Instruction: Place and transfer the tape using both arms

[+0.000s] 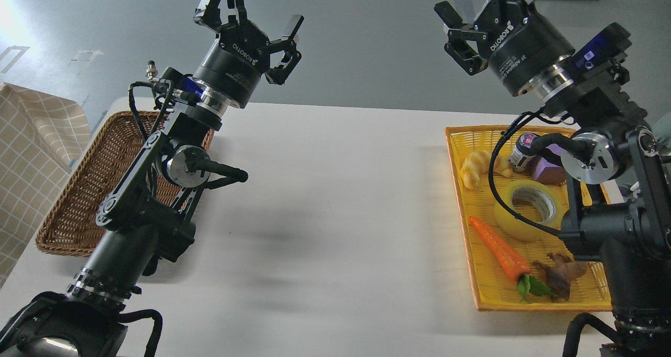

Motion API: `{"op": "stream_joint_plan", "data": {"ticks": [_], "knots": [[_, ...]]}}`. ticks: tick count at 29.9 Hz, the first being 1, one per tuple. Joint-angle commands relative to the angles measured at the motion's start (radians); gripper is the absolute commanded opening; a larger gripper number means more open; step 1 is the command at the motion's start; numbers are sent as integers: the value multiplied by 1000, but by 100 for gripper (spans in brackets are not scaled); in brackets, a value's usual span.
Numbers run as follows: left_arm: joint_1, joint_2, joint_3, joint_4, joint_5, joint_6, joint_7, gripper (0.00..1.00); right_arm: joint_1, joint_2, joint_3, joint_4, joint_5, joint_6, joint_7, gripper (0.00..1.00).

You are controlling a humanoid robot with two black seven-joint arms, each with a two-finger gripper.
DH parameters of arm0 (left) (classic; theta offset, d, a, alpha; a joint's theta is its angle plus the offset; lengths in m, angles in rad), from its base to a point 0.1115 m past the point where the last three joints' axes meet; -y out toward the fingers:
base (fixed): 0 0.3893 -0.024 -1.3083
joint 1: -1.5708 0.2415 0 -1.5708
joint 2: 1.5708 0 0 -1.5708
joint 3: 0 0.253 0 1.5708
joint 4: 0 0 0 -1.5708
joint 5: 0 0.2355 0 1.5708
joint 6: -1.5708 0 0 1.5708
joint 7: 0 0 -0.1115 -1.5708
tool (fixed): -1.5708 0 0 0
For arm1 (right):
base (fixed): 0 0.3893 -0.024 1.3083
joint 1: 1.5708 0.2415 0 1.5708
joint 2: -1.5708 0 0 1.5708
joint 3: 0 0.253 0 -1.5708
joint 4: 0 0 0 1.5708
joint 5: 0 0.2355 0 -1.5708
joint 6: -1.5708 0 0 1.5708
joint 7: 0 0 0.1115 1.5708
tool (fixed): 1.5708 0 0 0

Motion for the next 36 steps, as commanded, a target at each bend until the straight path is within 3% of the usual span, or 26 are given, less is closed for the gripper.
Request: {"op": "stream_joint_plan", "data": {"ticks": [1,11,18,36], "knots": [[1,-3,0,-2,0,2,-1,100,-6,0,0,0,0,0,5,100],[1,-10,-9,-6,-5,0,-20,100,-6,0,6,0,0,0,32,100],[4,-13,-8,-6,-26,-2,-38,100,-6,0,15,0,1,0,86,100],[13,-10,5,-5,-24,0,-33,100,-8,0,19,0,0,-3,86,100]]}}
